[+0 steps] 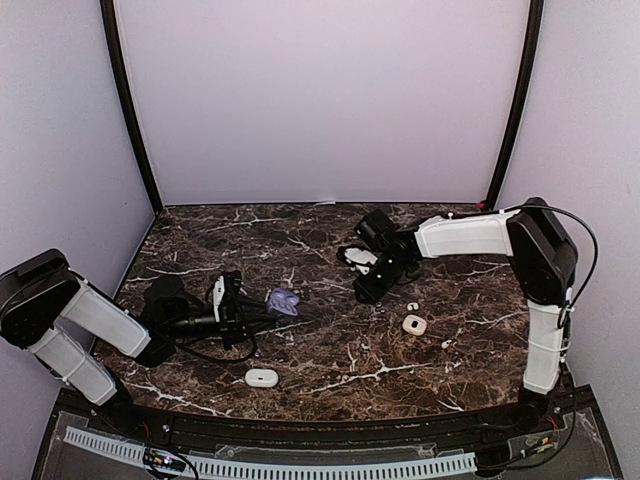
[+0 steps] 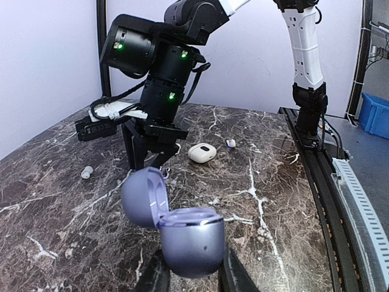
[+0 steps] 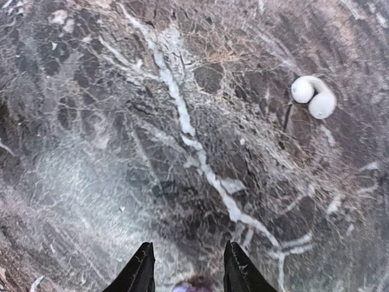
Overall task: Insert the wireless bluetooth earbuds into the charging case
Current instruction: Pick up the right earbud from the center of the board.
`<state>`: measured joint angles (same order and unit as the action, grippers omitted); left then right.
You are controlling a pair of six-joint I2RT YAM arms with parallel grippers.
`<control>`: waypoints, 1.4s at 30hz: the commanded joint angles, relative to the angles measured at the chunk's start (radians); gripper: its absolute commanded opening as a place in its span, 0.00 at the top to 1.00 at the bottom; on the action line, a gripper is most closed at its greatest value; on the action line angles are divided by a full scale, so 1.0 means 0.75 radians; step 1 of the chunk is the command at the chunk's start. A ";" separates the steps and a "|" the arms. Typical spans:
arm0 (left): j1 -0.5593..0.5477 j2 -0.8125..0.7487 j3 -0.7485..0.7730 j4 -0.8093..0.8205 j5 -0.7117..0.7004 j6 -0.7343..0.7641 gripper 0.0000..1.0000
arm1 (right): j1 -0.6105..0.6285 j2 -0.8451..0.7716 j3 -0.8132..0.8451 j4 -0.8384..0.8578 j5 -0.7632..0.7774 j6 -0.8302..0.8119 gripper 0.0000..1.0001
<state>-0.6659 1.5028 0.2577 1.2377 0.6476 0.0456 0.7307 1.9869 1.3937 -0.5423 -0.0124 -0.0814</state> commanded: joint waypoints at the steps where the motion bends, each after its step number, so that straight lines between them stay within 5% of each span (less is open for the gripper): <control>1: -0.004 -0.027 0.006 0.009 0.018 0.007 0.78 | -0.038 0.074 0.061 -0.037 -0.103 0.019 0.62; 26: -0.006 -0.010 0.016 0.011 0.028 -0.007 0.78 | -0.116 -0.269 -0.405 0.067 -0.349 0.090 0.67; 42: -0.006 -0.014 0.016 0.008 0.032 -0.010 0.78 | -0.117 -0.255 -0.330 0.122 -0.159 0.109 0.60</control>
<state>-0.6659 1.5032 0.2577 1.2358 0.6544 0.0441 0.6456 1.7897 1.0904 -0.4892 -0.1860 0.0196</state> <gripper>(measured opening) 0.265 0.409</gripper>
